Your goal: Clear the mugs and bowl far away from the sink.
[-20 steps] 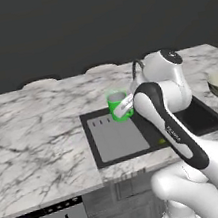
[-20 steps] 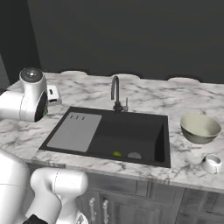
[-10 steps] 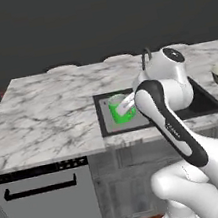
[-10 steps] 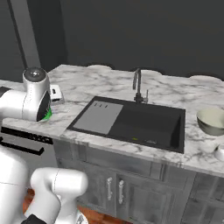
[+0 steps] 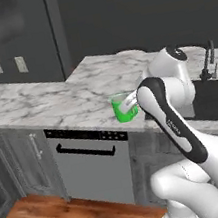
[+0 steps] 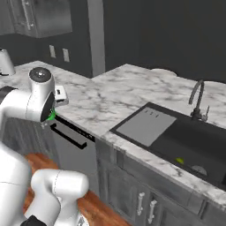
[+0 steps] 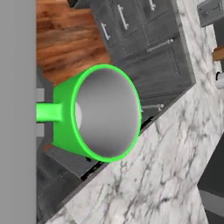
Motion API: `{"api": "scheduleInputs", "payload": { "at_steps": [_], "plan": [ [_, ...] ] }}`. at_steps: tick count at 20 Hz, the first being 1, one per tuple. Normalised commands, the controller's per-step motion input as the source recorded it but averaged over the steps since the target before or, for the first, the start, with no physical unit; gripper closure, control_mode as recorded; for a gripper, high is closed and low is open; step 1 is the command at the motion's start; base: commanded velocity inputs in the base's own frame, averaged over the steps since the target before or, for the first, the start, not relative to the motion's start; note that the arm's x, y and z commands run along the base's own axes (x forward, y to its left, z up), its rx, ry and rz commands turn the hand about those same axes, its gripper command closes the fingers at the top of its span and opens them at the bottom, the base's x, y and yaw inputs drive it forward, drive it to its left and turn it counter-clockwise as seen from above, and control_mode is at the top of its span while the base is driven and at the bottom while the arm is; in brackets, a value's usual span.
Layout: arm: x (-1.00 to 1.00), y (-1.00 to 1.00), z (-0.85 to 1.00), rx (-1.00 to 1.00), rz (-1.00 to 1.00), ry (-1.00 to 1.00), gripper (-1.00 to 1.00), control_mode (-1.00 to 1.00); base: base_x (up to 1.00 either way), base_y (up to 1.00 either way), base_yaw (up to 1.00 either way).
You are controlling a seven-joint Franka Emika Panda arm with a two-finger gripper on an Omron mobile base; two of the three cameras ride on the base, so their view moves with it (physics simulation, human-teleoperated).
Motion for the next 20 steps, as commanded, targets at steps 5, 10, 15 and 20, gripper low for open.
{"api": "scheduleInputs", "payload": {
  "at_steps": [5, 10, 15, 20],
  "plan": [
    [0.00, 0.00, 0.00, 0.00, 0.00, 0.00, 1.00, 1.00, -0.29, 0.06, 0.71],
    [0.00, 0.00, 0.00, 0.00, 0.00, 0.00, 1.00, 1.00, -0.08, 0.50, 0.66],
    [0.00, 0.00, 0.00, 0.00, 0.00, 0.00, 1.00, 1.00, 0.00, 0.83, 0.57],
    [0.00, 0.00, 0.00, 0.00, 0.00, 0.00, 1.00, 1.00, 0.12, 0.32, 0.40]
  ]
}}
